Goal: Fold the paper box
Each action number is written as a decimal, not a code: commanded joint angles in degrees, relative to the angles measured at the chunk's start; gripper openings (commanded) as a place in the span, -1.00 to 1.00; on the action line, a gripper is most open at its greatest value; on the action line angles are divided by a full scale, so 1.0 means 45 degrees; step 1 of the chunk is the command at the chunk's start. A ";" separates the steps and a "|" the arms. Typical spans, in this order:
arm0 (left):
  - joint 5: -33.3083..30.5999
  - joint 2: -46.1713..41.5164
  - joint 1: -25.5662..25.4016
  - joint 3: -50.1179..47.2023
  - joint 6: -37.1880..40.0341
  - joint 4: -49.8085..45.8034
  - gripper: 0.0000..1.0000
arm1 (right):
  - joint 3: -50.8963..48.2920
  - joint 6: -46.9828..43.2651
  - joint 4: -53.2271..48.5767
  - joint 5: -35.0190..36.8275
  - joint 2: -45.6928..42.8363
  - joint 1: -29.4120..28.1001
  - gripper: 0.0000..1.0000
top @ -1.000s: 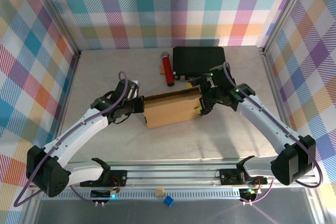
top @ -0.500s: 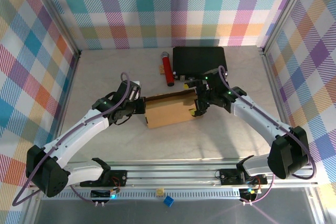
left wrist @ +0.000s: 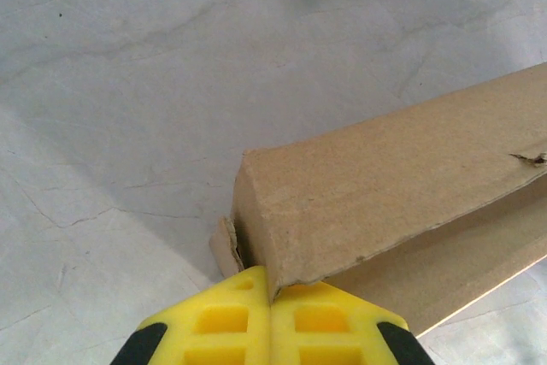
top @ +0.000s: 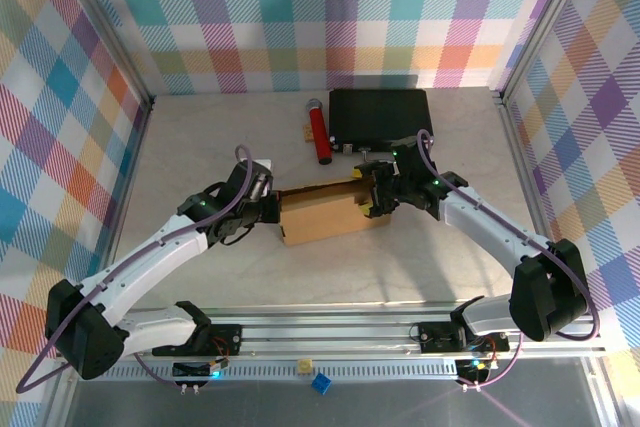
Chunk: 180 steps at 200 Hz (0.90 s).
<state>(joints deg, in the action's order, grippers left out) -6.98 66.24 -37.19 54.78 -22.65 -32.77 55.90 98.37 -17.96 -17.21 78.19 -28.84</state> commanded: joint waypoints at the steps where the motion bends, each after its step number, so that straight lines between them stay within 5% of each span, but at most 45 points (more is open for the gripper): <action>1: 0.0197 -0.0263 -0.0212 -0.0257 0.0049 -0.0487 -0.98 | -0.0255 0.0056 0.0182 -0.0042 0.0007 0.0044 0.38; 74: 0.1295 -0.1230 -0.0232 -0.0189 -0.0415 -0.1010 -0.48 | -0.0521 0.0000 -0.0051 0.0035 -0.0120 0.0053 0.23; 131: 0.2108 -0.2460 -0.0232 -0.0172 -0.1401 -0.1262 -0.30 | -0.0595 -0.0005 -0.0297 0.0114 -0.0339 0.0037 0.20; 152: 0.1958 -0.2990 -0.0222 0.0038 -0.2612 -0.1582 -0.21 | -0.0676 -0.0012 -0.0332 0.0154 -0.0425 0.0048 0.19; 180: 0.1123 -0.3302 -0.0210 0.0415 -0.6363 -0.2472 0.01 | -0.0707 -0.0019 -0.0288 0.0134 -0.0404 0.0047 0.18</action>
<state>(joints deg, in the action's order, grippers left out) 0.38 52.66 -37.76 54.76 -35.90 -39.51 54.04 98.32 -16.27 -17.19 76.62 -28.84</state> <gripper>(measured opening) 0.487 0.592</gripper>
